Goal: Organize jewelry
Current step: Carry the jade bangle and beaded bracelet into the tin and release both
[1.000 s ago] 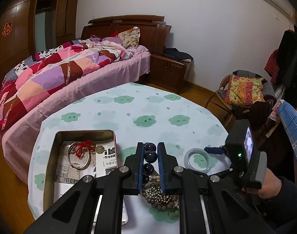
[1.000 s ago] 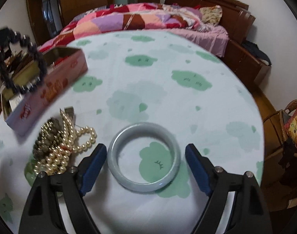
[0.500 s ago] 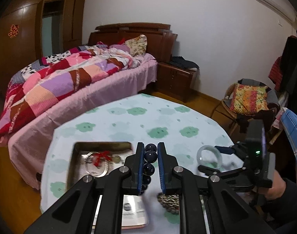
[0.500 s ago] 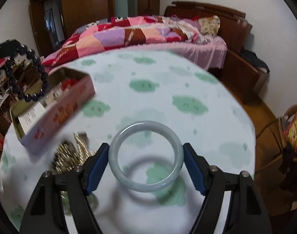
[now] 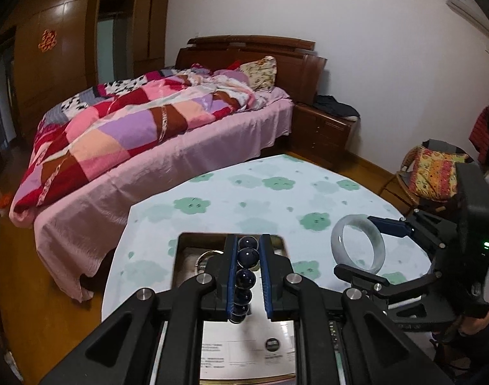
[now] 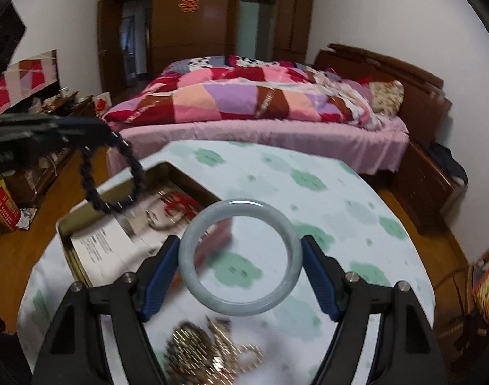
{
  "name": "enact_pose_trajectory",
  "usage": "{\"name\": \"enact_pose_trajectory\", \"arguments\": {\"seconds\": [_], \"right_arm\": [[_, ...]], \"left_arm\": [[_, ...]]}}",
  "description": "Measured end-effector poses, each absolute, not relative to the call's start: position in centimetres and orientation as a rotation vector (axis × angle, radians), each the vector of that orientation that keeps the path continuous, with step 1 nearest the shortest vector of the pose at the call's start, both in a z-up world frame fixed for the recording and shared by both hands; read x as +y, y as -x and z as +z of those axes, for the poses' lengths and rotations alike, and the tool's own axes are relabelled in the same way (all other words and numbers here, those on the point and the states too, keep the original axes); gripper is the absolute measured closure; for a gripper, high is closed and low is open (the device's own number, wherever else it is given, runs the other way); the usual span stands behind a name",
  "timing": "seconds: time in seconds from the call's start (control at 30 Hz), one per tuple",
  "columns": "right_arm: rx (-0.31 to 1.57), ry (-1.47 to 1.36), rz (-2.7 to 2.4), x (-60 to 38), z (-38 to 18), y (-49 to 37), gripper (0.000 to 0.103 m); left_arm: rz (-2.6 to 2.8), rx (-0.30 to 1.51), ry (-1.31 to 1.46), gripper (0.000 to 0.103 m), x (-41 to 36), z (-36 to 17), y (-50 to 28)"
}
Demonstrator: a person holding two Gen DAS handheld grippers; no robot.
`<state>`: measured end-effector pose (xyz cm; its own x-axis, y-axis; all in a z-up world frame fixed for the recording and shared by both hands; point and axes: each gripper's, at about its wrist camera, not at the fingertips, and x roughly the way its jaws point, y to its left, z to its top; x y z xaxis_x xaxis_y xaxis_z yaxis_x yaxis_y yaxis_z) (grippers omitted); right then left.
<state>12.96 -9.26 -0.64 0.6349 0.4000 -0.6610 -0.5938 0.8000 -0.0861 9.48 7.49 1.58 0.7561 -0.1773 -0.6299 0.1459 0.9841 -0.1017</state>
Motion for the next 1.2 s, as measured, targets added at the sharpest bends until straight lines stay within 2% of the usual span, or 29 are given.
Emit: {"name": "enact_pose_trajectory", "arguments": {"seconds": [0.57, 1.2], "right_arm": [[0.684, 0.412, 0.655, -2.1, -3.9, -14.8, 0.025], [0.744, 0.500, 0.618, -0.3, -6.9, -16.0, 0.025]], "left_arm": [[-0.159, 0.758, 0.087, 0.090, 10.3, -1.9, -13.6], [-0.124, 0.827, 0.046, 0.090, 11.0, -5.4, -16.5]]}}
